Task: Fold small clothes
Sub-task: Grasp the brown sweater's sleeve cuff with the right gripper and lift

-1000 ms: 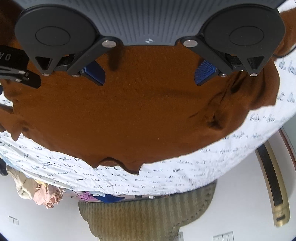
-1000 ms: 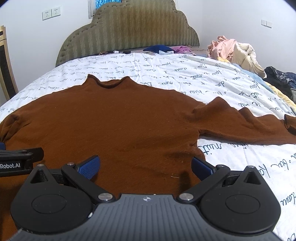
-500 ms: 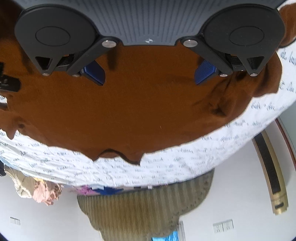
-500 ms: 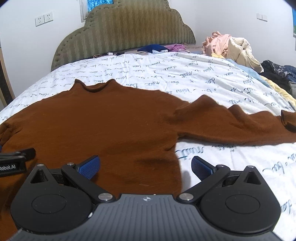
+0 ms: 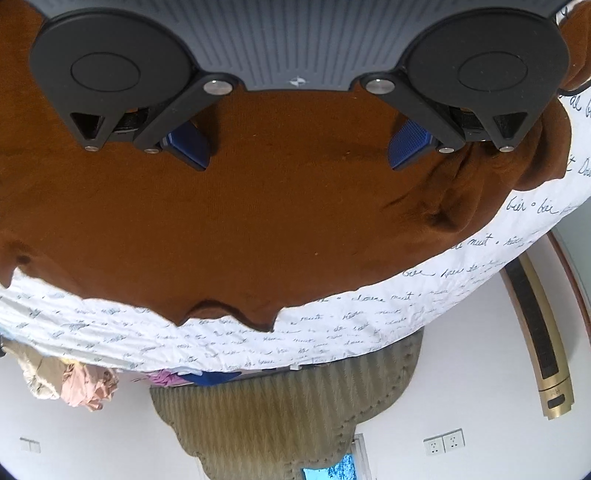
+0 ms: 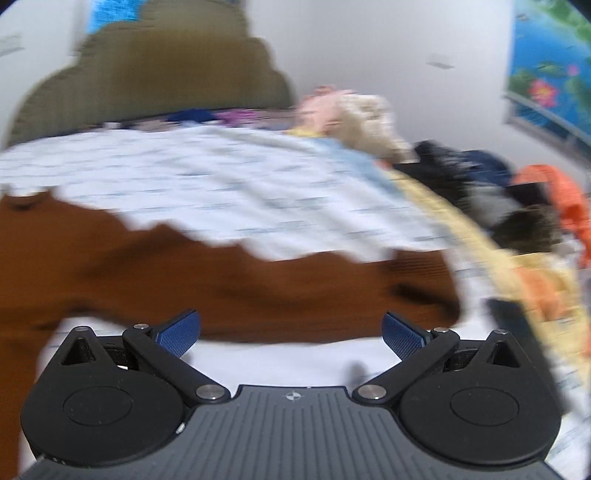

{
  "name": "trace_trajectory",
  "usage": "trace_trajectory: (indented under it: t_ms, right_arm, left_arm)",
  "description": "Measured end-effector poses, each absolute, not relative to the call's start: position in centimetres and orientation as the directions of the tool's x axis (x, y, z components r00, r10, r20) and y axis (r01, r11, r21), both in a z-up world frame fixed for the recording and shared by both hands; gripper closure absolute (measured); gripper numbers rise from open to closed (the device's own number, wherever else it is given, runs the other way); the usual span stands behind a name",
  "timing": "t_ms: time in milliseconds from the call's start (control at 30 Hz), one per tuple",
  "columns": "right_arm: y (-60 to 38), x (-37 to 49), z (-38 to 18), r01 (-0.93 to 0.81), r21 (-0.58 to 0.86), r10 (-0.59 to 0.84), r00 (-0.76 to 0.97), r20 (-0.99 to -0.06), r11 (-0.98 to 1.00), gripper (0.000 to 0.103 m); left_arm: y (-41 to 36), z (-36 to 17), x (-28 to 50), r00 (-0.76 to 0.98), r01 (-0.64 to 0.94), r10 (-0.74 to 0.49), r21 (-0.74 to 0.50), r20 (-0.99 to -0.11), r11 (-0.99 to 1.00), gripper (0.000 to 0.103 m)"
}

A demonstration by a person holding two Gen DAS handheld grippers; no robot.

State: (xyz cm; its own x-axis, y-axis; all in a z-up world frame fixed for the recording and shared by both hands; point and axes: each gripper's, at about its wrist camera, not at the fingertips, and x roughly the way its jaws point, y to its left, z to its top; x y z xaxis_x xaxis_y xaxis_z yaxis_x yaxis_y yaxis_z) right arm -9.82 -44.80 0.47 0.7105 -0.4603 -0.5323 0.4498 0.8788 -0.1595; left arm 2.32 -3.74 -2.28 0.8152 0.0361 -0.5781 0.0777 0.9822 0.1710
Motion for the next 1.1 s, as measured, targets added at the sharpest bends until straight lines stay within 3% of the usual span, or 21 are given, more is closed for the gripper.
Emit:
trace_trajectory:
  t_ms: [167,433,733,800,900,1100]
  right_arm:
    - [-51.1,-9.8,-0.6,0.522,-0.311,-0.604,0.626,-0.493,0.794,0.008]
    - [-55.4,-7.6,-3.0,0.493,-0.526,-0.718,0.541,-0.439,0.693,0.025]
    - [-54.7,-6.6,-3.6,0.328,-0.573,-0.626,0.627,-0.463,0.751,0.085]
    - [-54.5,-6.8,-3.2,0.348,-0.571,-0.636,0.63,-0.446,0.744,0.092]
    - [-56.3,-8.0,-1.5,0.461,-0.419,-0.621,0.635,-0.46,0.782,0.094]
    - [-63.3,-12.6,0.7,0.657,0.228,-0.469,0.7,-0.538,0.718,0.094]
  left_arm:
    - [-3.9,-2.6,2.6,0.811,0.073,0.047,0.181,-0.583,0.981,0.0]
    - [-4.2,-3.1,2.8,0.806,0.075,0.061,0.203,-0.589,0.976,0.0]
    - [-4.5,-3.2,2.7,0.811,0.076,0.072,0.227,-0.581,0.971,0.0]
    - [-4.5,-3.2,2.7,0.81,0.078,0.07,0.225,-0.582,0.971,0.0]
    - [-4.3,-2.8,2.8,0.804,0.08,0.062,0.21,-0.592,0.974,0.0]
    - [-3.1,-1.3,3.0,0.803,0.091,0.037,0.183,-0.595,0.979,0.0]
